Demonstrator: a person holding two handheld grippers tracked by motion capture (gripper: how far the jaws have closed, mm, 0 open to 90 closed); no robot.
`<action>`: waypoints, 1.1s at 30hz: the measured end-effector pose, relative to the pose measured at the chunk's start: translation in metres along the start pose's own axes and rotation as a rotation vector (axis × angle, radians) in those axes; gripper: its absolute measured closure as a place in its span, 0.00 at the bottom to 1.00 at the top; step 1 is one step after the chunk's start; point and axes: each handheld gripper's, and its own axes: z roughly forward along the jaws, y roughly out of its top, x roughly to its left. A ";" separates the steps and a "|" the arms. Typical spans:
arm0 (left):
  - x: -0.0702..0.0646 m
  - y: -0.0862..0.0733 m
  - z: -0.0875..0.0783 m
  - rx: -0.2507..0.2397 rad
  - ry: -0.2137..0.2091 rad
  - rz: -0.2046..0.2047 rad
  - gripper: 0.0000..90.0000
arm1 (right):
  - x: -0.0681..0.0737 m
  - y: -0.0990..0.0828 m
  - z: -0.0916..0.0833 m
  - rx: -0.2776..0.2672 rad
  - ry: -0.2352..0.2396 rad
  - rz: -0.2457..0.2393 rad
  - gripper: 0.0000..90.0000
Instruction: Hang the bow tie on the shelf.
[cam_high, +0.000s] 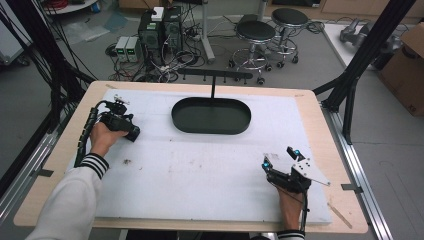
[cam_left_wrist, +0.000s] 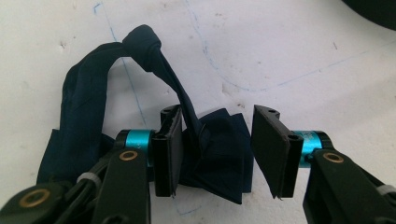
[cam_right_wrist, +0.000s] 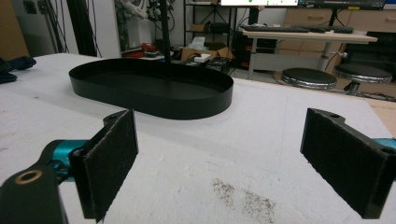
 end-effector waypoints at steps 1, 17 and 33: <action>0.000 0.000 0.000 0.004 0.001 -0.003 0.62 | 0.000 0.000 0.000 0.000 0.001 0.001 0.11; 0.000 0.000 0.005 0.002 0.031 -0.001 0.85 | 0.000 0.000 0.000 -0.005 -0.001 -0.001 0.11; -0.003 -0.011 0.010 -0.057 0.048 -0.003 0.95 | 0.000 0.000 0.000 -0.007 0.001 -0.001 0.11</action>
